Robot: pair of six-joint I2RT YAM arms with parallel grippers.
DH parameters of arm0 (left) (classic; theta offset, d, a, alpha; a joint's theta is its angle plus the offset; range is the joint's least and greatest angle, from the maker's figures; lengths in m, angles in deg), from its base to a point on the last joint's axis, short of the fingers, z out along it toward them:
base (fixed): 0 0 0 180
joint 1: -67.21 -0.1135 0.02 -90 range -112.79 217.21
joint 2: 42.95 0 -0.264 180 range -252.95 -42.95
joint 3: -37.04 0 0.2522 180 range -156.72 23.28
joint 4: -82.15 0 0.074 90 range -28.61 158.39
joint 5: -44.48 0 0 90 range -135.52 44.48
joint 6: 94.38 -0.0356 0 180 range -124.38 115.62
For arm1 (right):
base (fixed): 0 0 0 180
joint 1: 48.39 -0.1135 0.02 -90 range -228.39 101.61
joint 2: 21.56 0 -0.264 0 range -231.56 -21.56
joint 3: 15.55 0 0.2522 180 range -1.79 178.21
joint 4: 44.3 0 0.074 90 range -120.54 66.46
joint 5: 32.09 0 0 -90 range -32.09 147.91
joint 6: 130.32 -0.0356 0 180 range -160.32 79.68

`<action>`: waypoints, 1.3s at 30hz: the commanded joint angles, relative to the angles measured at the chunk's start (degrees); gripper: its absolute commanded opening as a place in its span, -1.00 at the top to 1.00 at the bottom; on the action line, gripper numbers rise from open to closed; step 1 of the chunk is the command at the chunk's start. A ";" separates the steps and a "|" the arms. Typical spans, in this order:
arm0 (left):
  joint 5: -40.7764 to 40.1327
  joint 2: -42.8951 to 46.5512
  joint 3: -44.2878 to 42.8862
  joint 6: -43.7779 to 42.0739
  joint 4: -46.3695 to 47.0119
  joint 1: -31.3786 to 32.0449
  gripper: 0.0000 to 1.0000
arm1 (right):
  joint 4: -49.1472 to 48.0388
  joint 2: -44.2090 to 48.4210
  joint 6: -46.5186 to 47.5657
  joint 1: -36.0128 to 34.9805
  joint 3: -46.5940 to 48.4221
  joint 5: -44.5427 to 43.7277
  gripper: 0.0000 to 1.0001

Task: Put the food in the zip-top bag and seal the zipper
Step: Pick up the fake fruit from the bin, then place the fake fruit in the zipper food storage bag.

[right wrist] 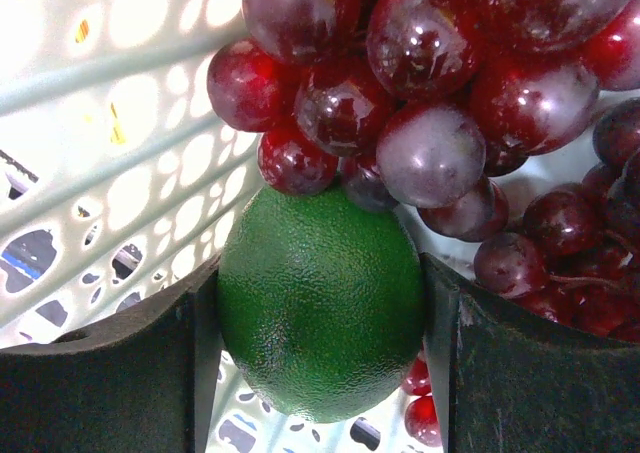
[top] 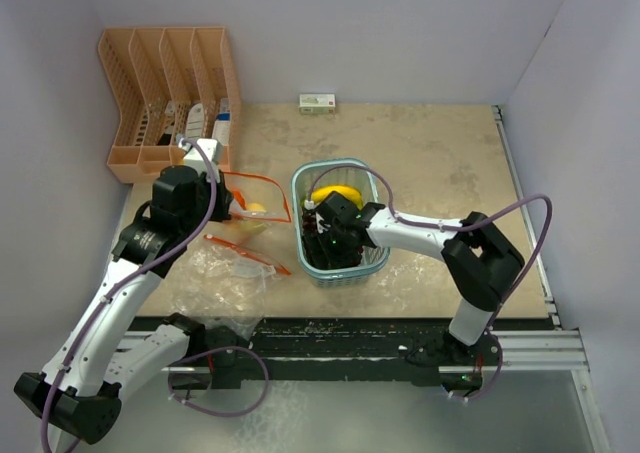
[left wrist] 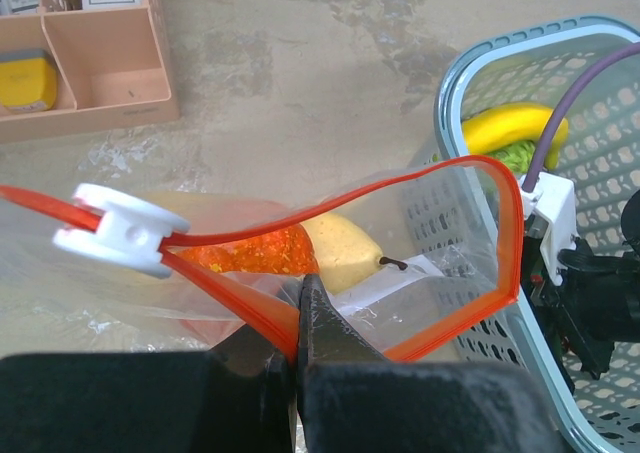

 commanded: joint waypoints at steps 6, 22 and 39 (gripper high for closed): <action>0.09 0.78 -0.51 0.29 3.66 -0.76 1.00 | 7.82 8.51 0.23 0.13 7.64 -0.62 0.61; 3.39 0.22 -1.61 0.79 3.71 -0.91 1.00 | 2.86 17.31 1.73 0.94 17.34 -1.34 0.67; 8.90 -0.73 -3.38 2.50 3.64 -0.96 1.00 | -21.63 11.66 -2.85 -1.23 23.74 17.79 0.67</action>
